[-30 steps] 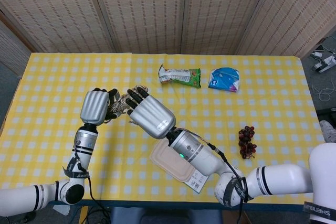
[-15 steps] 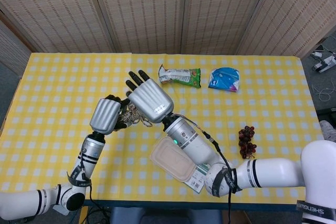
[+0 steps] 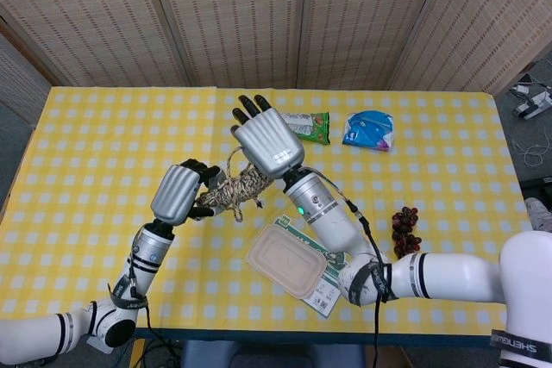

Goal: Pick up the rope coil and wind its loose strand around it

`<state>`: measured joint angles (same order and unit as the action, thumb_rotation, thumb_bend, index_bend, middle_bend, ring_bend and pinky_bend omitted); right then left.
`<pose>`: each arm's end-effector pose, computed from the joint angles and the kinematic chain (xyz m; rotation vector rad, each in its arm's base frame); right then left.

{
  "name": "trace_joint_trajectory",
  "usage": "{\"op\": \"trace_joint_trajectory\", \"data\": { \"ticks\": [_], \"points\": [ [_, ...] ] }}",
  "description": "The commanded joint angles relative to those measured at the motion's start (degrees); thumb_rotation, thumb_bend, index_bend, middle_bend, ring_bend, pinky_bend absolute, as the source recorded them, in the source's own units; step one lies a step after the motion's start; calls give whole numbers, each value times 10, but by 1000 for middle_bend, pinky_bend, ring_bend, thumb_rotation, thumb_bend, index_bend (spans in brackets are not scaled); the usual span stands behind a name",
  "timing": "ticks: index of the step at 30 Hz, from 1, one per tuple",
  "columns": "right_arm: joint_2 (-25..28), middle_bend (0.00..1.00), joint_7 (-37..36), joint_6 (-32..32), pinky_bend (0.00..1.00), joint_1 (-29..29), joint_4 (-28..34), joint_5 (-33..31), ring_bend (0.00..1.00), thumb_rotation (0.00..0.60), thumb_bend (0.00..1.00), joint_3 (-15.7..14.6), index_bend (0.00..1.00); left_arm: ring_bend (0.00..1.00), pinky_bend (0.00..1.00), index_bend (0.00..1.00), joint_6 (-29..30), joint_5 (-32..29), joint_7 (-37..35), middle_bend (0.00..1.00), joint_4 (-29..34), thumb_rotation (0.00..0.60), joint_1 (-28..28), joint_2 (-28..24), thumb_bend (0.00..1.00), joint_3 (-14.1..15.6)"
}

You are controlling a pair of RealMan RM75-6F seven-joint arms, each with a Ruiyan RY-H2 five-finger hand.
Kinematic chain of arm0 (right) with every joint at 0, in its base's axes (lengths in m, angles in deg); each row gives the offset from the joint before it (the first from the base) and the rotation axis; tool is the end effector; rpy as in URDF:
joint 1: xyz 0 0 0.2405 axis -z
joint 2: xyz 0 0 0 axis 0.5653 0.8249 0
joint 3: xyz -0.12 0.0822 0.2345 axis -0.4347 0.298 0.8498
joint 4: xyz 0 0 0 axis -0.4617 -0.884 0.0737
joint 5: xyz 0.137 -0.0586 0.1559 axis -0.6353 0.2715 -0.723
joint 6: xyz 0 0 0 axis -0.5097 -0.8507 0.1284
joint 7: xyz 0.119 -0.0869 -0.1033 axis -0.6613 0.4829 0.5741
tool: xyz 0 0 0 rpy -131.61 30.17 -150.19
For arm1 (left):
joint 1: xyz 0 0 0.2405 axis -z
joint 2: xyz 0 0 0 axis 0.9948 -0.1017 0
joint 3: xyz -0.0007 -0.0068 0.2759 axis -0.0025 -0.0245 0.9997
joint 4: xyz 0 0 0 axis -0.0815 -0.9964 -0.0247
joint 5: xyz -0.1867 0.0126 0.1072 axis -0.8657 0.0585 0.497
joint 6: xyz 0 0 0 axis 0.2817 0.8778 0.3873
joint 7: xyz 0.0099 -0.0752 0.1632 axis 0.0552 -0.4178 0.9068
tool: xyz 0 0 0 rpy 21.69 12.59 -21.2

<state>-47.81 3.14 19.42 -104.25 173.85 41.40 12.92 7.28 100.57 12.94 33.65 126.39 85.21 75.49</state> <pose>0.0745 -0.4321 0.0562 1.8583 -0.3778 1.1182 -0.0812 0.3775 0.0402 -1.6146 -0.9188 -1.5337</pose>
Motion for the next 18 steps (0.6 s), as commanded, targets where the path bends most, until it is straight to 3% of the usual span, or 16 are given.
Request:
{"op": "trace_joint_trajectory", "data": {
  "ticks": [1,7,18],
  "points": [
    [2,318,-13,5,214,7,-9,-1,152,600,512,-7,633,575,446,782,-5,-13,-23,760,18,600,-6,-8,246,-17],
    [-1,318,-47,12,214,24,-34,3,152,600,512,-22,633,575,446,782,-16,-49,-57,760,54,600,-14,-30,246,-49],
    [-19,317,-98,32,214,52,-91,21,152,600,512,-52,633,575,446,783,-30,-91,-78,760,81,600,-23,-56,246,-83]
  ]
}}
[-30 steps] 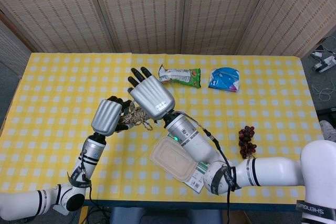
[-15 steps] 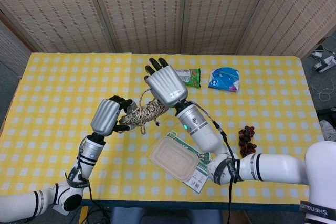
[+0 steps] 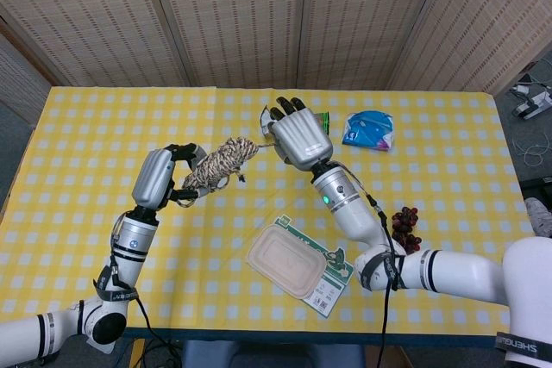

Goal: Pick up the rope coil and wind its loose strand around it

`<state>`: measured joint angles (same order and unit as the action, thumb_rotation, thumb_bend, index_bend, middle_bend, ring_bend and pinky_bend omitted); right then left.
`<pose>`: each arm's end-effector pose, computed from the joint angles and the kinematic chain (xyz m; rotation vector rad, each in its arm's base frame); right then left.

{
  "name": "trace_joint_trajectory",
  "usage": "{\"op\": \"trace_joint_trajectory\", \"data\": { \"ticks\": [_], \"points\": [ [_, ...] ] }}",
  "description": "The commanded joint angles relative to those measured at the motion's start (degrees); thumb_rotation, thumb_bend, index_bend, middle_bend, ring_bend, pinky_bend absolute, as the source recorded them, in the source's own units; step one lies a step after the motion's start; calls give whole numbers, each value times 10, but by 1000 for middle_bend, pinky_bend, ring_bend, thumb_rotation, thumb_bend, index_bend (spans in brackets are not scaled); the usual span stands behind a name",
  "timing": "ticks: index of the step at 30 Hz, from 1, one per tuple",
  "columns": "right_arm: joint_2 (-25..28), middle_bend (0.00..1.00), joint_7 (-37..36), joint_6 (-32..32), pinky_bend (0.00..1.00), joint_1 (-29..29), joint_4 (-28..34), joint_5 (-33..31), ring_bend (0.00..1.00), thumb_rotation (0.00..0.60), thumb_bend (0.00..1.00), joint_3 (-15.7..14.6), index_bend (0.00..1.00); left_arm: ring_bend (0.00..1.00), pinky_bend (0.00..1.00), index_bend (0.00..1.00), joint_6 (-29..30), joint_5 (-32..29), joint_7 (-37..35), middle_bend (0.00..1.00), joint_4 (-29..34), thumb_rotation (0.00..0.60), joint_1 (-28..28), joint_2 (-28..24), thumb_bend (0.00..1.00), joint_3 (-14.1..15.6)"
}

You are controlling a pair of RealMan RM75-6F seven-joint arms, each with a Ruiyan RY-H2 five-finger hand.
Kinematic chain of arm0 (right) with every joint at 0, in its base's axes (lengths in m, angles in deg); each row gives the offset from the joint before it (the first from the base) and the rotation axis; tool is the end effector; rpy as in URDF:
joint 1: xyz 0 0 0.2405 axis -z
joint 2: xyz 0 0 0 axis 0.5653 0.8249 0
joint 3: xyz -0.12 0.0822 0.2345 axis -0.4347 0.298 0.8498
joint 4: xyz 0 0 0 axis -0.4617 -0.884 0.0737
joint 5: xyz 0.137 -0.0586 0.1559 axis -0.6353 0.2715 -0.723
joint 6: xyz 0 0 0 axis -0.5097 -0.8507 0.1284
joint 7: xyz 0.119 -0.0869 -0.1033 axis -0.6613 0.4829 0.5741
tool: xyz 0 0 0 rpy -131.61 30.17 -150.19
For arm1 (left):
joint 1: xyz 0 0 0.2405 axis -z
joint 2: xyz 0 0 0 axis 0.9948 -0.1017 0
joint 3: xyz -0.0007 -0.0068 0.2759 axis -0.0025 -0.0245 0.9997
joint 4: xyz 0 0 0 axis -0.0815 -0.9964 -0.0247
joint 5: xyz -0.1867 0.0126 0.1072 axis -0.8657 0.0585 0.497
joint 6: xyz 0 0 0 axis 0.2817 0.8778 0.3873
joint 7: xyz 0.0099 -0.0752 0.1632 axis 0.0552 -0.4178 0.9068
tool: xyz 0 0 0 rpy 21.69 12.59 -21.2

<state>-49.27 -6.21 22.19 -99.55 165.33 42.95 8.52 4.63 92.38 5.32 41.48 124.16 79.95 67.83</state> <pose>0.0043 -0.4602 0.0419 1.8284 -0.5249 1.0267 -0.0807 0.3908 0.0831 -1.4094 -1.1785 -1.6561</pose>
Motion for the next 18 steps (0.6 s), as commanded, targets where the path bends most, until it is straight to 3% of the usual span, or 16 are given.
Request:
{"op": "trace_joint_trajectory", "data": {
  "ticks": [1,18],
  "points": [
    [-7,318,-6,6,214,7,-9,8,152,600,512,-11,633,575,446,783,-4,-13,-2,760,3,600,-1,-4,246,-9],
    [-28,318,-14,29,214,43,-34,55,153,600,512,-68,633,575,446,783,-11,-84,24,760,-20,600,3,-12,246,-45]
  ]
}}
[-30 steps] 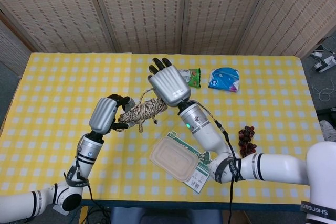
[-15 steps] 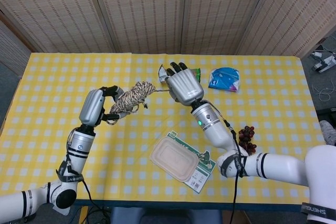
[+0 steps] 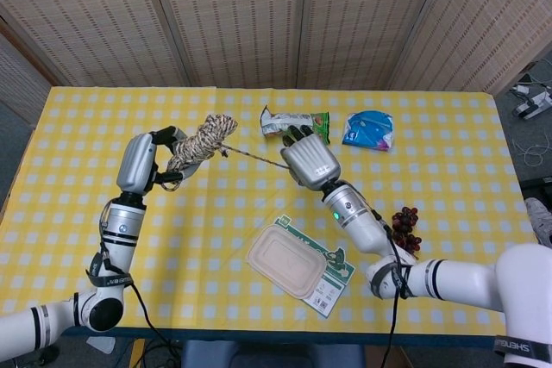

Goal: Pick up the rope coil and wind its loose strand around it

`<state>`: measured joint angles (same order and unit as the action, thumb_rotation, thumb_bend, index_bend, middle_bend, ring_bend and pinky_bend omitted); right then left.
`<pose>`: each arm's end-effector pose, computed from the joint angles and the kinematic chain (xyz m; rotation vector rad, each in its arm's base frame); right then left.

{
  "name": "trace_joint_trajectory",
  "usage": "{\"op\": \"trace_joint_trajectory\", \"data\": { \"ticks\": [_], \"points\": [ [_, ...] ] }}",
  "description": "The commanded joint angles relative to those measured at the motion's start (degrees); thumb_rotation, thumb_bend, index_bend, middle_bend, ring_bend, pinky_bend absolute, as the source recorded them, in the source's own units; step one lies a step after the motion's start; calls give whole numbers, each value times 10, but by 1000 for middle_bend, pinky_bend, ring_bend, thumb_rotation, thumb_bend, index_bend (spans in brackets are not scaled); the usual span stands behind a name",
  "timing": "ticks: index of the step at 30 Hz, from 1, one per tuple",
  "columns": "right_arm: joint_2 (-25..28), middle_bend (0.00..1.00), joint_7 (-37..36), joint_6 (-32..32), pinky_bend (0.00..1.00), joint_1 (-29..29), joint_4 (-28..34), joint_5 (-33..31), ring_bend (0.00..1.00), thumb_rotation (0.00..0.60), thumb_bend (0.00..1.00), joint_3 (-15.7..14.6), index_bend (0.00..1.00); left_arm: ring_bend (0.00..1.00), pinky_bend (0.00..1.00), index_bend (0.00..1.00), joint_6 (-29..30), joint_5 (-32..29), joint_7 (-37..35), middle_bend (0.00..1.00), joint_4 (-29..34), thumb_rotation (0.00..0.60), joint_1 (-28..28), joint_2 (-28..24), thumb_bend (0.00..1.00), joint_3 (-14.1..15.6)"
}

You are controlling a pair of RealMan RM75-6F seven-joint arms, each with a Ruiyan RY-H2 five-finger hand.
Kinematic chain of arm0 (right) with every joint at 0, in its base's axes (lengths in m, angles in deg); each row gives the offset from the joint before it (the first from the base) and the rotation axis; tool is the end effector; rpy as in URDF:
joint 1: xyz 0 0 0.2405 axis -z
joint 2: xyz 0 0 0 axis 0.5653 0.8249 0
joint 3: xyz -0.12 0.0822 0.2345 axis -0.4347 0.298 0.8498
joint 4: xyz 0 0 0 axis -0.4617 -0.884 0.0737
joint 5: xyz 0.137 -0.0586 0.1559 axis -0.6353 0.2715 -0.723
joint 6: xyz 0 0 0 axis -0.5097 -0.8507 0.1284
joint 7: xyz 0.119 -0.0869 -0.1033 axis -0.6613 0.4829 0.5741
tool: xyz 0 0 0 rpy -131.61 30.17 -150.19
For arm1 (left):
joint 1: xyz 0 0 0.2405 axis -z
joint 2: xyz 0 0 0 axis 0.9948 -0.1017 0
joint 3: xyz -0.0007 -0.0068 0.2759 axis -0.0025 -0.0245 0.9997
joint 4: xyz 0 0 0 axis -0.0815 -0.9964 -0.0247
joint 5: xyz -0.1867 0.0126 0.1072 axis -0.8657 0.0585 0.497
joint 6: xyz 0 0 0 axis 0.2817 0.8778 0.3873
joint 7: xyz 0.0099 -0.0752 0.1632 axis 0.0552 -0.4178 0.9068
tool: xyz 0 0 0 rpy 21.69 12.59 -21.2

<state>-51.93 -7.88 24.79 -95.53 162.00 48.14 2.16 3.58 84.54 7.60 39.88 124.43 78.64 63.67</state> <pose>-0.0478 -0.4451 0.0031 1.9381 -0.5175 0.8931 -0.0969 0.4149 0.1029 -1.2843 -1.1956 -1.5935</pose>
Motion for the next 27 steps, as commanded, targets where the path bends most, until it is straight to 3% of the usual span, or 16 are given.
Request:
{"op": "trace_joint_trajectory", "data": {
  "ticks": [1,17,27],
  "points": [
    [-3,318,4,4,214,5,-1,5,153,600,512,-7,633,575,446,783,0,-8,2,760,-6,600,1,1,246,-4],
    [-9,343,75,2,214,12,36,18,154,600,512,-33,635,577,446,783,15,-38,68,760,-31,600,6,13,246,-1],
    [15,400,199,-41,214,-15,143,5,187,600,512,-14,640,583,446,785,39,-55,183,766,-45,600,21,33,246,18]
  ]
}}
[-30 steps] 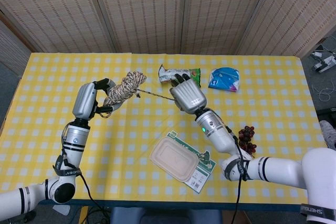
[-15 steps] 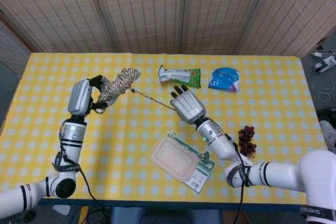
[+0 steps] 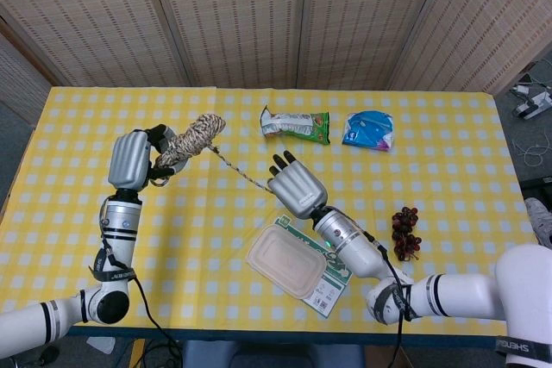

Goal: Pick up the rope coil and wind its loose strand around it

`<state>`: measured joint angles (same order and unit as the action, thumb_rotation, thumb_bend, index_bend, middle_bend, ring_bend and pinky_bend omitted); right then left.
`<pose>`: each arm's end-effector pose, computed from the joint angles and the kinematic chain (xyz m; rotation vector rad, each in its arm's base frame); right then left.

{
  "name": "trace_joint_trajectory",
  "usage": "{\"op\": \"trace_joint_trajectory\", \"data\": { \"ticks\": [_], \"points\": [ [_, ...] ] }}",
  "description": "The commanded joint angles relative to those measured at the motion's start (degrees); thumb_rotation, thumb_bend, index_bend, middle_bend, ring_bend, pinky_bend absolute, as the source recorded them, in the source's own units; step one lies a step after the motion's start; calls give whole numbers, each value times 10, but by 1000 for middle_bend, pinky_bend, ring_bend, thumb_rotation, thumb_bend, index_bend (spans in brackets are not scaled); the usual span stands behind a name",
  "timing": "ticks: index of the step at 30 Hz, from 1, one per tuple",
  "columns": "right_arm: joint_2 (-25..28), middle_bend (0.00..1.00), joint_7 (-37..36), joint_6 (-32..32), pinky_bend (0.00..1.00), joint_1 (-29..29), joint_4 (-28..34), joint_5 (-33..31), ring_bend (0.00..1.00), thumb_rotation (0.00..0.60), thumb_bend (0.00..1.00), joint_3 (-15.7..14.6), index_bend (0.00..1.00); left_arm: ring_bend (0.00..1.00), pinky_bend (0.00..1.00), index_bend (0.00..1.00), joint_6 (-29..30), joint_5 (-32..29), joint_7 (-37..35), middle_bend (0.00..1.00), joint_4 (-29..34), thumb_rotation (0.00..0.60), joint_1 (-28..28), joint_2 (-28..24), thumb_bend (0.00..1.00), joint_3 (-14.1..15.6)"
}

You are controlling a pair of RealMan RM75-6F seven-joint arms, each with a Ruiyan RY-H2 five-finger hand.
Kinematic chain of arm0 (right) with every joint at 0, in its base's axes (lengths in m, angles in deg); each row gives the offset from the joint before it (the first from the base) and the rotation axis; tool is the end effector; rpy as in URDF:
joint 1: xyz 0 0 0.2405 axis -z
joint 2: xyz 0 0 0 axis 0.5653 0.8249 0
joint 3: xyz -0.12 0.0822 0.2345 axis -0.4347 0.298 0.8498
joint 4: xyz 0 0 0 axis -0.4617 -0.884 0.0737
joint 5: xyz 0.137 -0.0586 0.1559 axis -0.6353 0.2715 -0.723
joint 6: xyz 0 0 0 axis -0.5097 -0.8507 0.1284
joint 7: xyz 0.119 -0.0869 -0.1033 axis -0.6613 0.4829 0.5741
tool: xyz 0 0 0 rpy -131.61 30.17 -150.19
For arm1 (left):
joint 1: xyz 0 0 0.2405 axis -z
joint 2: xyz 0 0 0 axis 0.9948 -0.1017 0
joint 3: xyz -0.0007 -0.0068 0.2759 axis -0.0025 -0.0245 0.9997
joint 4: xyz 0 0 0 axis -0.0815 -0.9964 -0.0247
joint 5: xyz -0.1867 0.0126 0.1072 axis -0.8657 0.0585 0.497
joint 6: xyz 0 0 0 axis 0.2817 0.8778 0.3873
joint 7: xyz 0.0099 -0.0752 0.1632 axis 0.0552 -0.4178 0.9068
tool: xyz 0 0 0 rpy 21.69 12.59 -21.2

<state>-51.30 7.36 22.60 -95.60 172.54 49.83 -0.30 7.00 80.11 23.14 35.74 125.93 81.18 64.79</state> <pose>-0.0261 -0.3953 -0.0143 2.0737 -0.2885 0.8117 -0.1148 0.4256 0.0968 -1.2875 -0.9998 -1.3518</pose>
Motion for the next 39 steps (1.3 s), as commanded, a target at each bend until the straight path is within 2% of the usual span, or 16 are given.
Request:
{"op": "trace_joint_trajectory", "data": {
  "ticks": [1,9,16,23,32,39],
  "points": [
    [9,403,59,-23,214,-19,45,-18,188,600,512,14,643,584,446,785,5,-13,37,766,-3,600,8,9,246,8],
    [4,412,104,-46,214,-52,87,-47,197,600,513,53,654,585,446,785,30,9,108,767,-21,600,22,36,246,30],
    [2,415,84,-56,214,-68,102,-47,197,600,512,88,660,585,446,785,29,15,135,767,-29,600,25,53,246,44],
    [-6,415,48,-66,214,-80,87,-46,197,600,512,120,660,585,446,785,23,34,136,767,-17,600,19,56,246,60],
    [-15,414,18,-63,214,-91,50,-66,197,600,512,137,660,585,446,785,25,75,124,767,7,600,12,58,246,74],
    [-9,411,1,-59,214,-90,44,-64,197,600,512,134,660,585,446,785,20,69,118,767,20,600,11,55,246,61]
  ]
}}
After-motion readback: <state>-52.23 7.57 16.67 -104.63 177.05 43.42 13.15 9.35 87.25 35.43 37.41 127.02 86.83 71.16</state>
